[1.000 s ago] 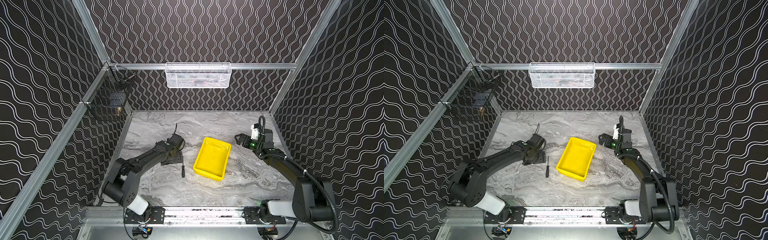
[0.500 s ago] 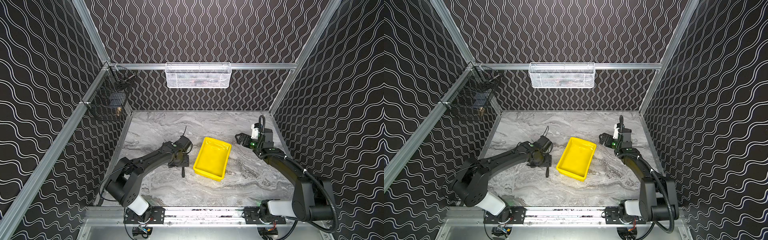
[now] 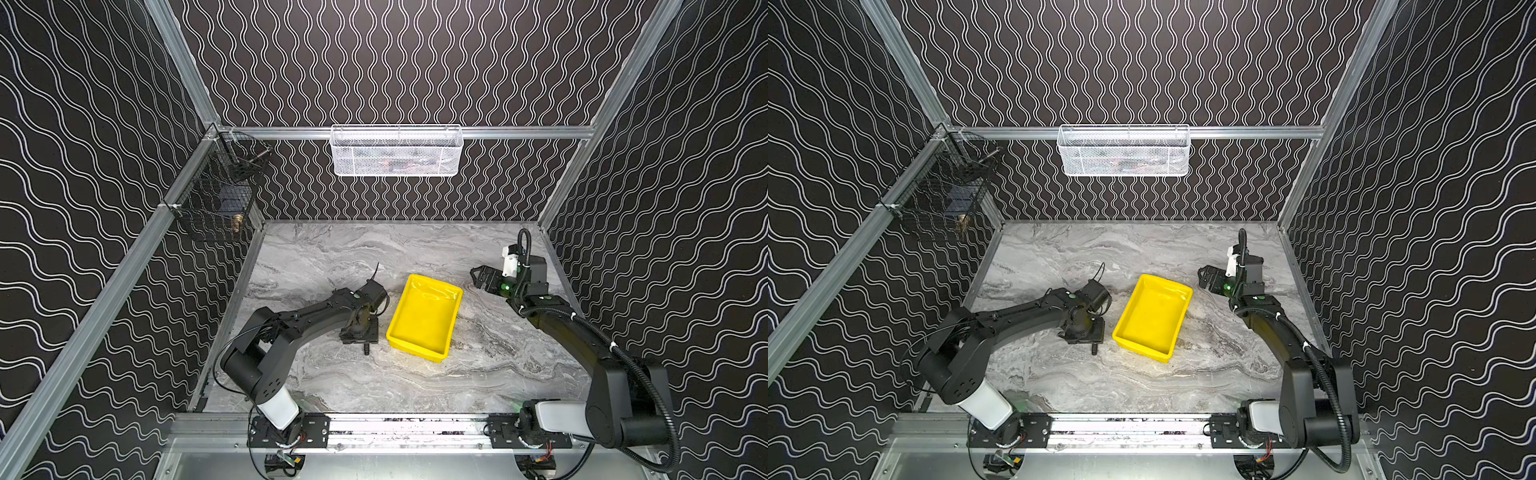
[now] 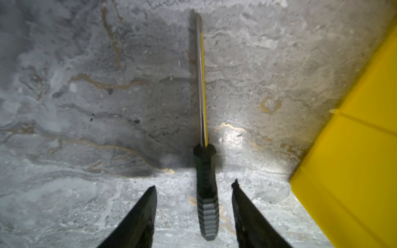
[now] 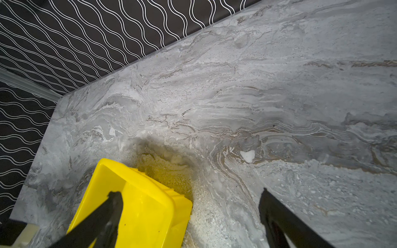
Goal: Put the screwdriver in the bin
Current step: Pick up the screwdriver from the center of the table.
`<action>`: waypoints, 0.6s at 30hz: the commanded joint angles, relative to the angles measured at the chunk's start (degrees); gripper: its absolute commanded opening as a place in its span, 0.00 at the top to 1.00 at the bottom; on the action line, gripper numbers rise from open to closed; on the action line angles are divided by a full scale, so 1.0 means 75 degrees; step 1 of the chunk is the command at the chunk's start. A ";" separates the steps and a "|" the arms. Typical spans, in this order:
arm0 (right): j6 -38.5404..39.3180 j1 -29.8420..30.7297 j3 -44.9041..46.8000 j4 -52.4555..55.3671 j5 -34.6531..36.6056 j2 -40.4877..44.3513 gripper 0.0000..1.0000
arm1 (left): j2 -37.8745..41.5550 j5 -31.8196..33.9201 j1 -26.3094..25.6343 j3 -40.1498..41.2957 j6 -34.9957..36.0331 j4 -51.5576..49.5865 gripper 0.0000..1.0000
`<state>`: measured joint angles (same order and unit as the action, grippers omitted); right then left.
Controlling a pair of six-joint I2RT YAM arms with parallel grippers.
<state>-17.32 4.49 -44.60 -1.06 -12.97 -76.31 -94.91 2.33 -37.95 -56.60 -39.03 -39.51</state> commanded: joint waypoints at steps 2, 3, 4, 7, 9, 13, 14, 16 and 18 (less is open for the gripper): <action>0.0150 0.0046 -0.0074 0.0318 -0.0076 0.0074 0.01 | -0.0048 -0.0058 -0.0025 0.0055 -0.0087 0.0073 0.47; 0.0170 0.0049 -0.0097 0.0385 -0.0092 0.0074 0.01 | -0.0058 -0.0095 -0.0028 0.0069 -0.0084 0.0107 0.49; 0.0177 0.0057 -0.0122 0.0446 -0.0126 0.0074 0.01 | -0.0081 -0.0153 -0.0037 0.0070 -0.0085 0.0143 0.50; 0.0199 0.0057 -0.0085 0.0517 -0.0251 0.0114 0.01 | -0.0142 -0.0081 -0.0072 0.0029 -0.0044 0.0152 0.53; 0.0251 0.0057 -0.0009 0.0516 -0.0290 0.0138 0.01 | -0.0150 -0.0069 -0.0072 0.0035 -0.0021 0.0213 0.59; 0.0396 0.0057 -0.0058 0.0809 -0.0668 0.0068 0.01 | -0.0349 -0.0149 -0.0083 -0.0035 0.0051 0.0179 0.60; 0.0428 0.0057 -0.0074 0.0885 -0.0700 0.0062 0.01 | -0.0366 -0.0138 -0.0084 -0.0030 0.0059 0.0182 0.61; 0.0442 0.0057 -0.0088 0.1055 -0.0703 0.0079 0.01 | -0.0396 -0.0038 -0.0084 -0.0056 0.0061 0.0115 0.65; 0.0422 0.0057 -0.0070 0.1099 -0.0714 0.0153 0.01 | -0.0423 0.0006 -0.0084 -0.0082 0.0064 0.0070 0.67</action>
<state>-14.87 4.82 -44.82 5.30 -17.08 -75.70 -97.73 2.02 -38.52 -56.80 -38.94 -38.52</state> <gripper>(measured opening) 0.991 0.327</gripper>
